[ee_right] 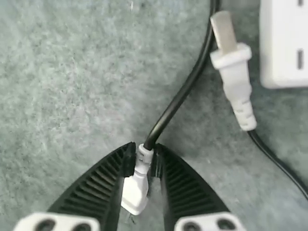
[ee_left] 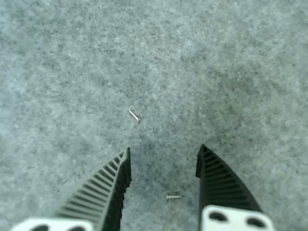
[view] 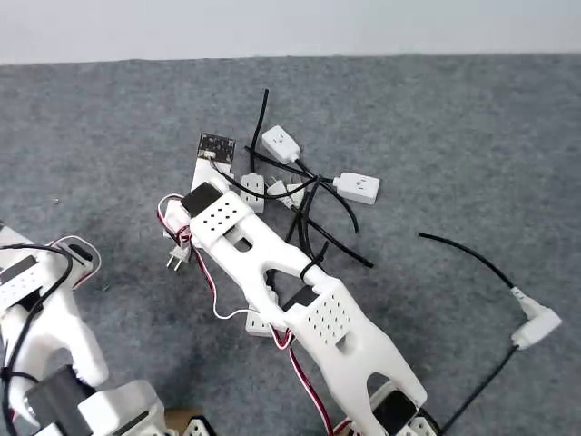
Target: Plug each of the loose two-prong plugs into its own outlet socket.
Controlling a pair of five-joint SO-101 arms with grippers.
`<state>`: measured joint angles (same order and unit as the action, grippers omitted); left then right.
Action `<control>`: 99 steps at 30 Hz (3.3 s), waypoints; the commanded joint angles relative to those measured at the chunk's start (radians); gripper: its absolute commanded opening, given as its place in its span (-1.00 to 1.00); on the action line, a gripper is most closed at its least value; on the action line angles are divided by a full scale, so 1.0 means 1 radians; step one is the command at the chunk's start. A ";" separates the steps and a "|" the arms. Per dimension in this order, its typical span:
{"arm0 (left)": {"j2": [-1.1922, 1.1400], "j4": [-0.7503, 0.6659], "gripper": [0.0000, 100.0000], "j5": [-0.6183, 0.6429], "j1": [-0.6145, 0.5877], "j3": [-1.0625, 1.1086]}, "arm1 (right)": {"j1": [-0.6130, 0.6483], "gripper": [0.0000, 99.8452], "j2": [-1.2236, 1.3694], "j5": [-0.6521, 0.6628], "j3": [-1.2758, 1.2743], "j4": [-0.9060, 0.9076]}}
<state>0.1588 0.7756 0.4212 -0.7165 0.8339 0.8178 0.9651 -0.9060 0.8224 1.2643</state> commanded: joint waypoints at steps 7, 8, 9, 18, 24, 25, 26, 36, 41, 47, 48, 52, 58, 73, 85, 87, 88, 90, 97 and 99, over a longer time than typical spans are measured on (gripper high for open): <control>0.003 -0.021 -0.59 0.005 0.011 -0.015 | 0.091 -0.99 -0.131 0.279 0.075 0.321; 0.003 -0.021 -0.59 0.005 0.011 -0.015 | 0.102 -0.99 -0.136 0.322 0.075 0.354; 0.003 -0.021 -0.59 0.005 0.011 -0.015 | 0.111 -0.99 -0.139 0.371 0.075 0.380; 0.003 -0.021 -0.59 0.005 0.011 -0.013 | 0.021 -0.98 -0.054 0.756 0.032 0.314; 0.003 -0.021 -0.59 0.005 0.011 -0.013 | 0.015 -0.80 -0.044 0.772 0.123 0.397; 0.003 -0.021 -0.59 0.005 0.011 -0.013 | 0.022 -0.75 -0.044 0.772 0.144 0.421; 0.003 -0.021 -0.59 0.005 0.011 -0.013 | 0.027 -0.72 -0.038 0.772 0.166 0.438; 0.003 -0.021 -0.59 0.005 0.011 -0.013 | 0.030 -0.79 -0.071 0.783 0.245 0.530; 0.003 -0.021 -0.59 0.005 0.011 -0.013 | 0.065 -0.96 -0.071 0.775 0.198 0.529; 0.003 -0.021 -0.59 -0.006 0.011 -0.013 | 0.065 -0.88 -0.041 0.778 0.193 0.504; 0.003 -0.021 -0.59 -0.018 0.011 -0.013 | 0.067 -0.85 -0.039 0.778 0.193 0.507; 0.003 -0.021 -0.59 -0.026 0.011 -0.013 | 0.073 -0.82 -0.067 0.779 0.196 0.532; 0.003 -0.021 -0.59 -0.028 0.011 -0.013 | 0.122 -0.87 -0.239 0.743 0.002 0.509; 0.003 -0.021 -0.59 -0.029 0.012 -0.013 | 0.012 -0.86 -0.262 0.703 -0.210 0.219; 0.003 -0.021 -0.59 -0.029 0.012 -0.012 | -0.002 -0.80 -0.170 0.700 -0.209 0.185; 0.003 -0.021 -0.59 -0.031 0.012 -0.012 | -0.001 -0.80 -0.157 0.700 -0.209 0.182; 0.003 -0.021 -0.59 -0.031 0.012 -0.012 | -0.001 -0.80 -0.153 0.698 -0.209 0.182; 0.003 -0.021 -0.59 -0.031 0.012 -0.012 | -0.004 -0.85 -0.148 0.675 -0.209 0.188; 0.003 -0.021 -0.59 -0.031 0.012 -0.012 | -0.025 -0.99 -0.154 0.660 -0.209 0.193; 0.003 -0.021 -0.59 -0.031 0.012 -0.012 | -0.025 -0.98 -0.162 0.660 -0.207 0.208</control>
<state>0.1588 0.7756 0.4028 -0.7119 0.8339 0.8055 0.8270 -0.2340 0.6045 1.4607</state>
